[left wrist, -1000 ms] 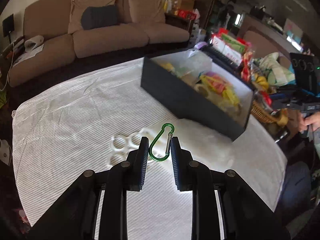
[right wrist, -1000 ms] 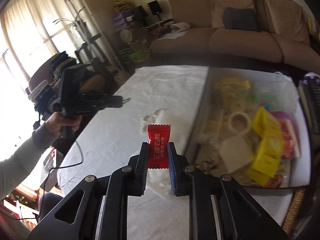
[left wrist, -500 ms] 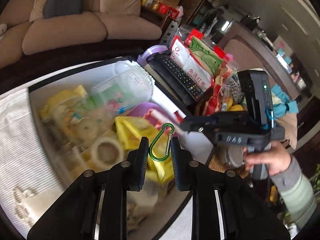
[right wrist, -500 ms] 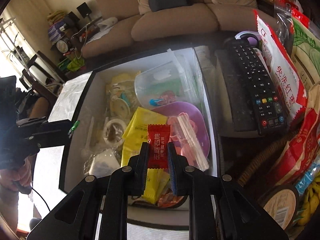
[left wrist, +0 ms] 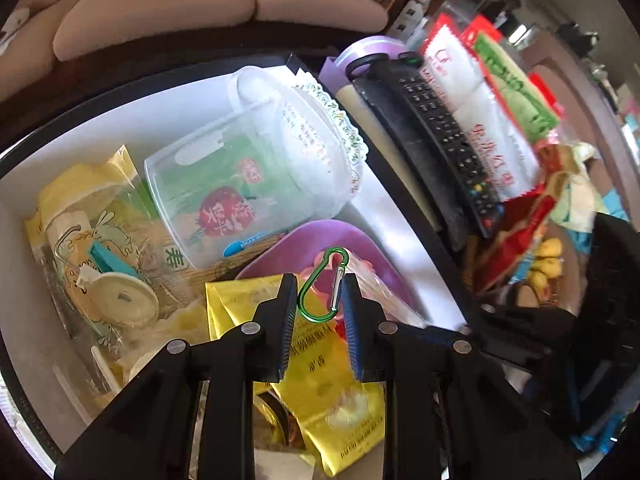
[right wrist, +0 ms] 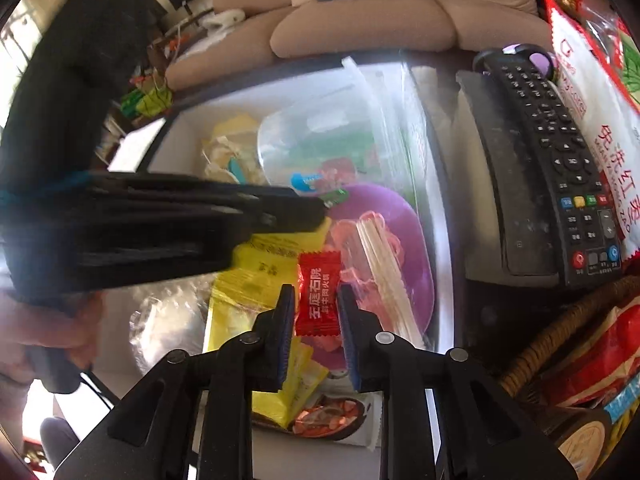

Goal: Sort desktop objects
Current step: 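Carry the carabiner and candy over the black box and open both tools, then withdraw both tools from the box and reach toward the white plastic bag, then grasp the white plastic bag with the right tool while the left tool grasps it too, then lift the white bag with both tools over the black box and release it, then reach the left tool to the white ring holder and close on its rim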

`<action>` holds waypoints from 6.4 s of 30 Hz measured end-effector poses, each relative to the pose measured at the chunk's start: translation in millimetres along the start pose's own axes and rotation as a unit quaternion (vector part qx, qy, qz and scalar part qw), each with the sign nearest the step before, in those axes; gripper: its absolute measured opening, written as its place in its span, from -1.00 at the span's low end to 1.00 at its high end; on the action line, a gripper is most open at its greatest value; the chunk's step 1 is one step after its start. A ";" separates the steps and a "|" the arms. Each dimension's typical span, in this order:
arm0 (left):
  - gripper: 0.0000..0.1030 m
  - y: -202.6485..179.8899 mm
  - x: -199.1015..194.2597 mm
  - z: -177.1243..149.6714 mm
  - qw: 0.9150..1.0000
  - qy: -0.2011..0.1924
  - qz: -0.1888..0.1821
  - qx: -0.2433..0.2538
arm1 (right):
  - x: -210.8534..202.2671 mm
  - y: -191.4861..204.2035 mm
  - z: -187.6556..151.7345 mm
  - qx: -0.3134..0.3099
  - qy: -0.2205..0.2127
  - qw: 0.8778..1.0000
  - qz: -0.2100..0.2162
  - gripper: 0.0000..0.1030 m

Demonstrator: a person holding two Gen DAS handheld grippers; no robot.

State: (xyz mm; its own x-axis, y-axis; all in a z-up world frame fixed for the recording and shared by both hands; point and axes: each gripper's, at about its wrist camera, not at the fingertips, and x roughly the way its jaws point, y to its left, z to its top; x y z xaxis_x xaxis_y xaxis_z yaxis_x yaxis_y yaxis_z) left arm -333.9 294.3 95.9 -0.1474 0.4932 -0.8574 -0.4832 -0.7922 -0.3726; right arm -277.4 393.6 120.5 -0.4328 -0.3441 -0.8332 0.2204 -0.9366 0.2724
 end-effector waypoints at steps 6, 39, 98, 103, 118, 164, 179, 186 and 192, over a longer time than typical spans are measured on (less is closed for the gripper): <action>-0.38 -1.7 -6.7 -3.2 1.000 -0.003 0.015 -0.003 | -25.0 -5.0 -4.2 0.015 -0.030 0.999 0.001 -0.35; 1.00 -15.2 -216.7 -237.1 0.980 -0.114 0.158 -0.045 | -122.7 141.3 -96.4 -0.061 -0.098 0.988 -0.101 1.00; 1.00 226.6 -151.4 -302.5 0.962 -0.097 0.040 -0.251 | 58.6 185.2 -174.7 0.273 -0.109 0.928 0.231 0.97; 1.00 233.8 -119.0 -277.5 0.964 -0.070 0.050 -0.250 | 89.3 182.4 -166.4 0.280 -0.099 0.933 0.203 0.82; -0.25 223.0 -103.3 -266.7 0.968 -0.060 0.013 -0.242 | 102.7 211.9 -164.5 0.170 -0.083 0.970 0.151 -0.20; -0.61 76.2 -104.8 -113.0 0.973 -0.164 -0.014 -0.159 | -19.3 113.7 -31.4 -0.009 -0.142 0.989 0.049 -0.29; 0.02 74.0 -171.2 -146.6 0.972 -0.183 0.060 -0.132 | -76.5 103.1 -58.0 -0.019 -0.152 0.988 0.029 0.34; 0.03 77.8 -193.5 -157.0 0.971 -0.186 0.083 -0.124 | -52.9 103.0 2.0 0.024 -0.141 0.985 0.100 0.35; 0.10 133.4 -210.3 -186.4 0.967 -0.169 0.122 -0.148 | 24.2 108.3 -16.4 0.072 -0.020 0.988 0.139 0.30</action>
State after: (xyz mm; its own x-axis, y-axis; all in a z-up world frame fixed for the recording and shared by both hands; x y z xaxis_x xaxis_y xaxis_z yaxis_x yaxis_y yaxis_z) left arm -206.5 17.9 160.3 -0.5247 0.3275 -0.7857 -0.1378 -0.9435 -0.3012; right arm -249.7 284.9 121.9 -0.4072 -0.5886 -0.6984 0.2101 -0.8045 0.5555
